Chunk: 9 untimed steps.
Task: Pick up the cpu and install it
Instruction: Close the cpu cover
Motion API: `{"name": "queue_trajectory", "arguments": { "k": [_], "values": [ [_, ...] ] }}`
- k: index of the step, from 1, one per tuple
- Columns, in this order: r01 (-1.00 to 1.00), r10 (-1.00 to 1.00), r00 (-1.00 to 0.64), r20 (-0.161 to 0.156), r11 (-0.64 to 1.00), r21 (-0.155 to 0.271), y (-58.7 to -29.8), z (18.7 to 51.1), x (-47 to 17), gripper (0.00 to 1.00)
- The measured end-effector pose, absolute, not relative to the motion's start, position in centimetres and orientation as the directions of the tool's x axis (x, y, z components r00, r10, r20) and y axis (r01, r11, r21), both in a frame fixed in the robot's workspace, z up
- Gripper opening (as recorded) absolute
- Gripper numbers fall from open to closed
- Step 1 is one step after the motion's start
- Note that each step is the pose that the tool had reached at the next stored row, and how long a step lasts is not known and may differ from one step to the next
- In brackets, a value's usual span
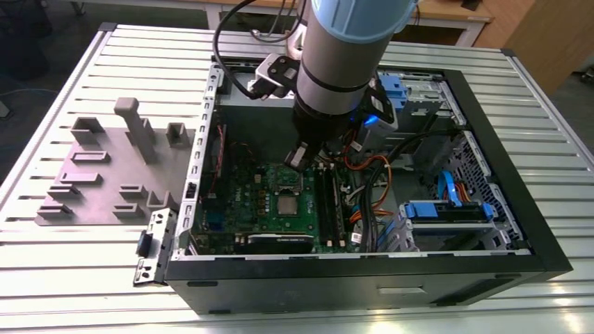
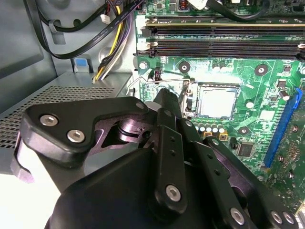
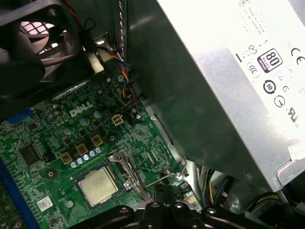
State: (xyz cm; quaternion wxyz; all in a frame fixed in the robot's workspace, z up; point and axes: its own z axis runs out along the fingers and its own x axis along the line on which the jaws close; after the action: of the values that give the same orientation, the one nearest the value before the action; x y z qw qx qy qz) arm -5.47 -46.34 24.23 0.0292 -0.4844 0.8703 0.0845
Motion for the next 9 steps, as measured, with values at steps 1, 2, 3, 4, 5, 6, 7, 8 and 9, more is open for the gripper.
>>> {"name": "queue_trajectory", "arguments": {
  "k": [1,2,3,4,5,6,7,8,9],
  "values": [
    [-0.848,-0.838,-0.529,-0.133,0.516,0.119,-46.35,24.26,-5.48,0.11],
    [-0.849,-0.839,-0.528,-0.133,0.515,0.118,-46.35,24.32,-5.50,0.11],
    [-0.850,-0.840,-0.526,-0.133,0.513,0.118,-46.35,24.36,-5.53,0.11],
    [-0.851,-0.841,-0.524,-0.133,0.512,0.118,-46.35,24.44,-5.55,0.11],
    [-0.852,-0.842,-0.523,-0.133,0.510,0.118,-46.35,24.52,-5.56,0.11],
    [-0.853,-0.843,-0.521,-0.133,0.509,0.118,-46.35,24.60,-5.57,0.11],
    [-0.854,-0.844,-0.520,-0.133,0.507,0.118,-46.35,24.62,-5.57,0.11],
    [-0.854,-0.844,-0.519,-0.134,0.507,0.118,-46.35,24.62,-5.58,0.11],
    [-0.854,-0.844,-0.519,-0.133,0.507,0.118,-46.35,24.63,-5.58,0.11]
  ]
}}
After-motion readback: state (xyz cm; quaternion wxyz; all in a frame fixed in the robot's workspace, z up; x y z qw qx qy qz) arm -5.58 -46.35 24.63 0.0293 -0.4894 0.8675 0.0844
